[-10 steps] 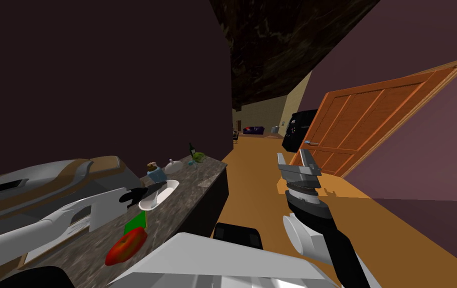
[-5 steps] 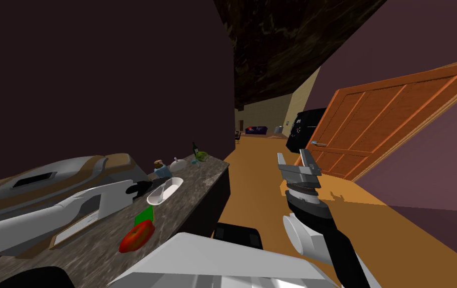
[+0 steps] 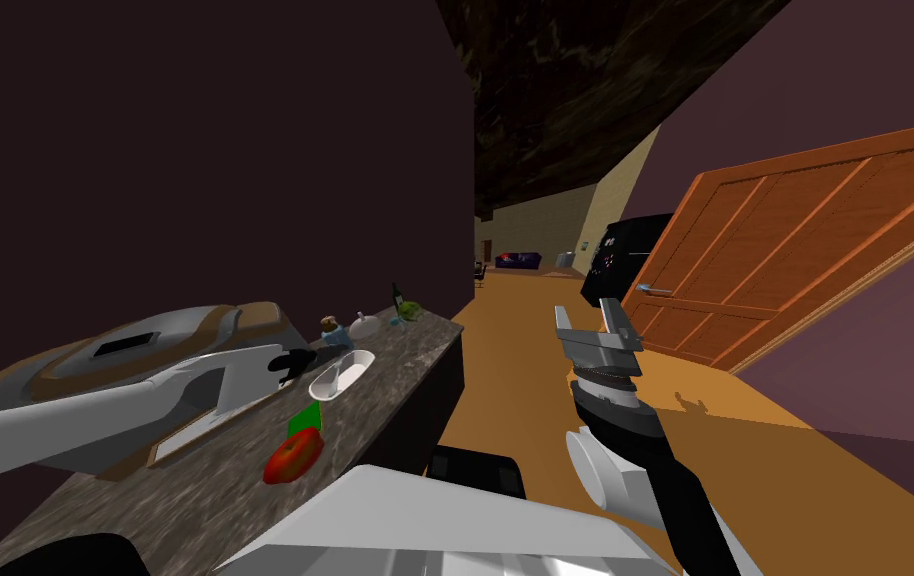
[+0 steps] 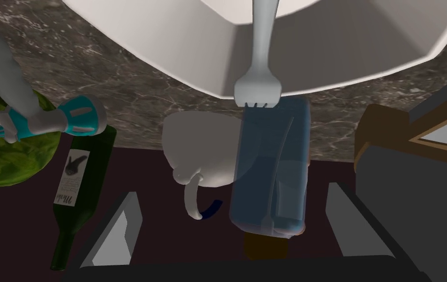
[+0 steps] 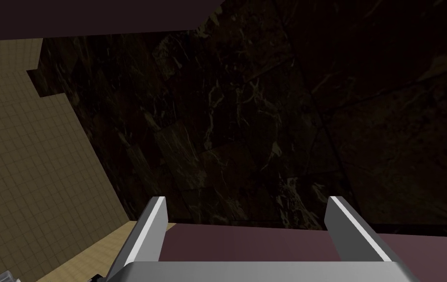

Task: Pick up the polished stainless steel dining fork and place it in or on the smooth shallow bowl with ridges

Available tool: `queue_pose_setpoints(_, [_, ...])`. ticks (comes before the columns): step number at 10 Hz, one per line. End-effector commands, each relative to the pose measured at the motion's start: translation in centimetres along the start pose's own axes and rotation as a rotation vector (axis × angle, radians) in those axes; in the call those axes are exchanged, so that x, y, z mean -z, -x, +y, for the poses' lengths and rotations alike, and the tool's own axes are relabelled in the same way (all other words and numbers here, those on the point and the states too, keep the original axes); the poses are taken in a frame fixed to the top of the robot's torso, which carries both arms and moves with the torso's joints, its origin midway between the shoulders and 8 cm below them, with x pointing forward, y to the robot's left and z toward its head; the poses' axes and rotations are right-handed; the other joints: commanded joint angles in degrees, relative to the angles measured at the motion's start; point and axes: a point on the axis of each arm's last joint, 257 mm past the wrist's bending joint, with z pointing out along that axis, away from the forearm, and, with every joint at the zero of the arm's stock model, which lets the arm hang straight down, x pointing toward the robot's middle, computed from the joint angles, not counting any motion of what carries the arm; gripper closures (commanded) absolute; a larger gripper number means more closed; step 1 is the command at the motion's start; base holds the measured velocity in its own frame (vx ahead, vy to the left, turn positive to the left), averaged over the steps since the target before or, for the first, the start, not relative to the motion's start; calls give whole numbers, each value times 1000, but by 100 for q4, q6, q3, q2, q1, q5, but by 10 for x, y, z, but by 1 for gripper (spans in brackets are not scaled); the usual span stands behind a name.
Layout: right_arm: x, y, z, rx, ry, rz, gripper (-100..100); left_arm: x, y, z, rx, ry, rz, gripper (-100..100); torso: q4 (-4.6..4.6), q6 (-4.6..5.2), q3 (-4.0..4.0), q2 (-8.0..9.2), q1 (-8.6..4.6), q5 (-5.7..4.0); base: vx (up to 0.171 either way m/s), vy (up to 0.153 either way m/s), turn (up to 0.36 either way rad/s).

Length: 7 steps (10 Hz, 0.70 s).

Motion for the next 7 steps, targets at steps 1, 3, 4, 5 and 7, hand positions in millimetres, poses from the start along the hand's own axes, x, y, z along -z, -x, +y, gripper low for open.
queue_pose_setpoints(1, [0, 0, 0, 0, 0, 0, 0, 0, 0, 0, 0, 0, 0, -100, 0, 0, 0, 0, 0, 0, -4, 7, 9])
queue_pose_setpoints(3, [0, 0, 0, 0, 0, 0, 0, 0, 0, -1, 0, 0, 0, 0, -1, 0, -1, -2, -4, 0, 0, 0, 0])
queue_pose_setpoints(4, [0, 0, 0, 0, 0, 0, 0, 0, 0, -1, 0, 0, 0, 0, -1, 0, -2, -3, -5, 0, 0, 0, 0])
queue_pose_setpoints(5, [0, 0, 0, 0, 0, 0, 0, 0, 0, -1, 0, 0, 0, 0, -1, 0, -2, -3, -5, 0, 0, 0, 0])
queue_pose_setpoints(7, [0, 0, 0, 0, 0, 0, 0, 0, 0, -1, 0, 0, 0, 0, -1, 0, -2, -3, -5, 0, 0, 0, 0])
